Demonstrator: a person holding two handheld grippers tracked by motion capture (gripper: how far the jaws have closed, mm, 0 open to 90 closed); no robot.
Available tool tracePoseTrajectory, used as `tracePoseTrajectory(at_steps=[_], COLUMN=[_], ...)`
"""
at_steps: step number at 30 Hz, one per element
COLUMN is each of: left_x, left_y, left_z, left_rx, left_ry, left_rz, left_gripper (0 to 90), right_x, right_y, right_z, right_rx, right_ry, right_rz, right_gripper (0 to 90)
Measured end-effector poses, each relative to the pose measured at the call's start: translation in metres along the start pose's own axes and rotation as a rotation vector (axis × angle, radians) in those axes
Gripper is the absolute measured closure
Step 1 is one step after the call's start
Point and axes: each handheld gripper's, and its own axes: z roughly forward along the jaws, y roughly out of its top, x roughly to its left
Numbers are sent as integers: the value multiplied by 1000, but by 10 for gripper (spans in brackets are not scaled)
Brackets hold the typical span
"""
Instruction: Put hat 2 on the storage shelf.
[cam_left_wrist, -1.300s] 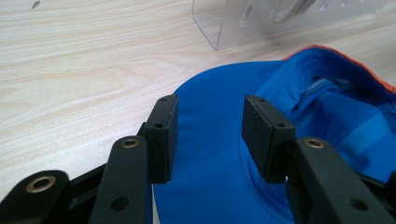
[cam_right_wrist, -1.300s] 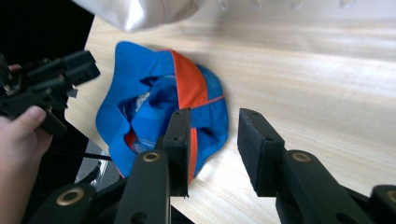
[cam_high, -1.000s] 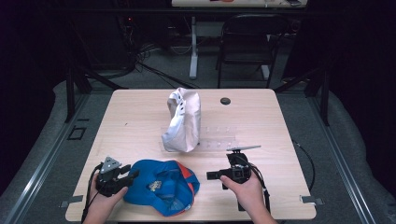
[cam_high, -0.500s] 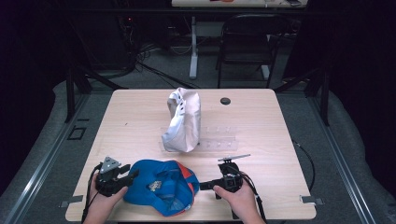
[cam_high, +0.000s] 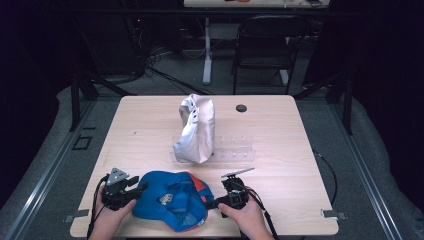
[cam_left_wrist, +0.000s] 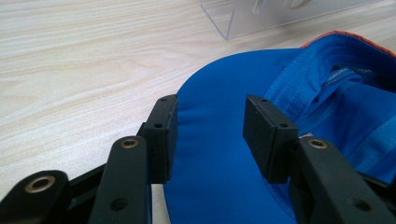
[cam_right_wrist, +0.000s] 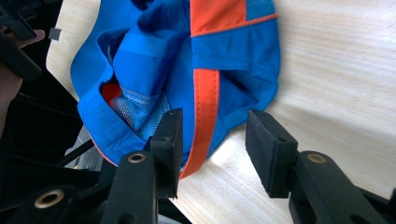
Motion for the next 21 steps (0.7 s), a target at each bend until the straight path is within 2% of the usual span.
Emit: tracePoseTrajectory(at_steps=[3, 5, 9, 10, 11, 12, 13, 16, 17, 21], left_x=[0, 0, -1, 0, 0, -1, 0, 0, 0, 0], left_y=[0, 0, 0, 0, 0, 0, 0, 0, 0, 0], left_z=[0, 0, 0, 0, 0, 0, 1, 0, 0, 0], left_rx=[5, 6, 0, 1, 2, 1, 0, 3, 1, 1], left_ry=[2, 1, 3, 1, 1, 4, 4, 2, 3, 6], left_rz=[4, 5, 5, 6, 6, 7, 6, 7, 7, 6], left_gripper=[556, 557, 557, 557, 557, 557, 557, 557, 557, 558], right_x=[1, 1, 2, 2, 2, 2, 1, 2, 2, 5], right_y=[0, 1, 1, 1, 1, 0, 1, 0, 1, 2], right_z=[4, 5, 10, 10, 11, 15, 16, 19, 18, 16], right_rx=[-1, 12, 7, 30, 36, 17, 36, 28, 47, 27], right_ry=[8, 12, 29, 16, 19, 33, 28, 58, 78, 123], right_rz=[5, -8, 5, 6, 7, 9, 7, 25, 21, 26], right_gripper=[568, 566, 565, 565, 564, 564, 565, 568, 571, 602])
